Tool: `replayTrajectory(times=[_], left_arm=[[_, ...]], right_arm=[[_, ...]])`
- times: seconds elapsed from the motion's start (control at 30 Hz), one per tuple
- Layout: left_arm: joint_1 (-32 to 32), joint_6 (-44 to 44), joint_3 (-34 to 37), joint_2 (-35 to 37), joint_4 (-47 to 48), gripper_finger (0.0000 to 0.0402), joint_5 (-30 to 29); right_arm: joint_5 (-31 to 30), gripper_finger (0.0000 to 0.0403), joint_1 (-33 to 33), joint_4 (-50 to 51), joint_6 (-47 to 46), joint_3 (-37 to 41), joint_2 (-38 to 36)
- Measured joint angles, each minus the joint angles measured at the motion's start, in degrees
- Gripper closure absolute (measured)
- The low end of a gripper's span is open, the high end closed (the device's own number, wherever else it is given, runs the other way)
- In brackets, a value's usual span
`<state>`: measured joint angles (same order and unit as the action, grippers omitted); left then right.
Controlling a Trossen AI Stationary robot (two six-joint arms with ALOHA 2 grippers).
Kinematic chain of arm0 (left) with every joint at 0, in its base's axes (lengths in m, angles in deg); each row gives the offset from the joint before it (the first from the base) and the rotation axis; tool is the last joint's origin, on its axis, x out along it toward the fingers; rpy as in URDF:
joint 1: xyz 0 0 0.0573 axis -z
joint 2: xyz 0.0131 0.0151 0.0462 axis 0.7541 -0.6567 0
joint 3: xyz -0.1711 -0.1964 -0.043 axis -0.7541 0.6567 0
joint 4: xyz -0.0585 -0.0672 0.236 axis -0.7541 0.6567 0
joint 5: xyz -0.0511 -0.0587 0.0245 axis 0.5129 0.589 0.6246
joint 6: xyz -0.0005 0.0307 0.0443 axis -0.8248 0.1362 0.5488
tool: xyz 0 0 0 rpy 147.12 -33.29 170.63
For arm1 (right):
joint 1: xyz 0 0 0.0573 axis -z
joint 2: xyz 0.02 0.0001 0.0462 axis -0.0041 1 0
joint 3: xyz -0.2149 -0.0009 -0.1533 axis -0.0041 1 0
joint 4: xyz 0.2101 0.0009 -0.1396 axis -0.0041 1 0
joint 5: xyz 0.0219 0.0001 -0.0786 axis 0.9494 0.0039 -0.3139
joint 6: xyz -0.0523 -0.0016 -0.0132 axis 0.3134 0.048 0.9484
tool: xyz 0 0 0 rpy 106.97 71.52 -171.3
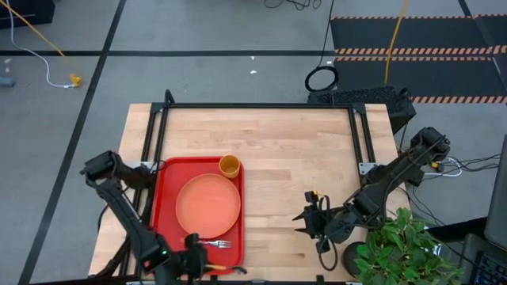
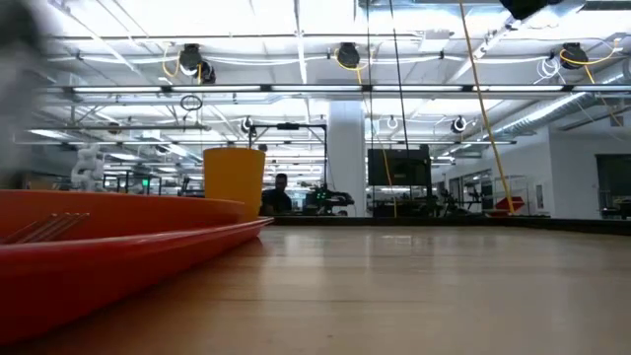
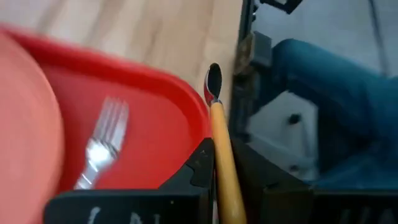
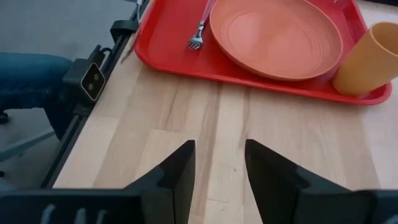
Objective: Pick and place plate/cup/fork/spoon on tray
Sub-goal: Put the yellow spoon on the red tray at the bottom of the pink fork
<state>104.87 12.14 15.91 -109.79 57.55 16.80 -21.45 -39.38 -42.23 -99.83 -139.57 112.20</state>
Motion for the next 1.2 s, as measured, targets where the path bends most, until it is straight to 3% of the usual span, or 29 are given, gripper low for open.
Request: replayTrajectory(times=[0.1,0.23,0.6,0.93,1.2], left_arm=[[2.9,-10.7,0.0,0.0,0.1,0.0369,-0.8],[6.7,-19.2,0.0,0.0,1.2,0.0368,-6.7],[15.0,-50.2,0.0,0.1,20.5,0.0367,-11.5],[16.0,-58.9,1.2,-3.5,20.0,0.0367,-14.6],[15.9,-59.5,1.2,-4.5,18.4,0.0366,-13.8]], right_arm=[[0.1,0.0273,0.0,-1.7,0.0,1.7,0.0],[0.2,0.0273,0.0,-2.3,0.0,2.8,0.0],[0.3,0.0273,0.3,-4.1,5.9,2.8,0.0],[0.3,0.0273,2.1,-4.3,9.9,2.8,0.0],[0.4,0.0273,2.2,-4.3,9.4,2.8,0.0]])
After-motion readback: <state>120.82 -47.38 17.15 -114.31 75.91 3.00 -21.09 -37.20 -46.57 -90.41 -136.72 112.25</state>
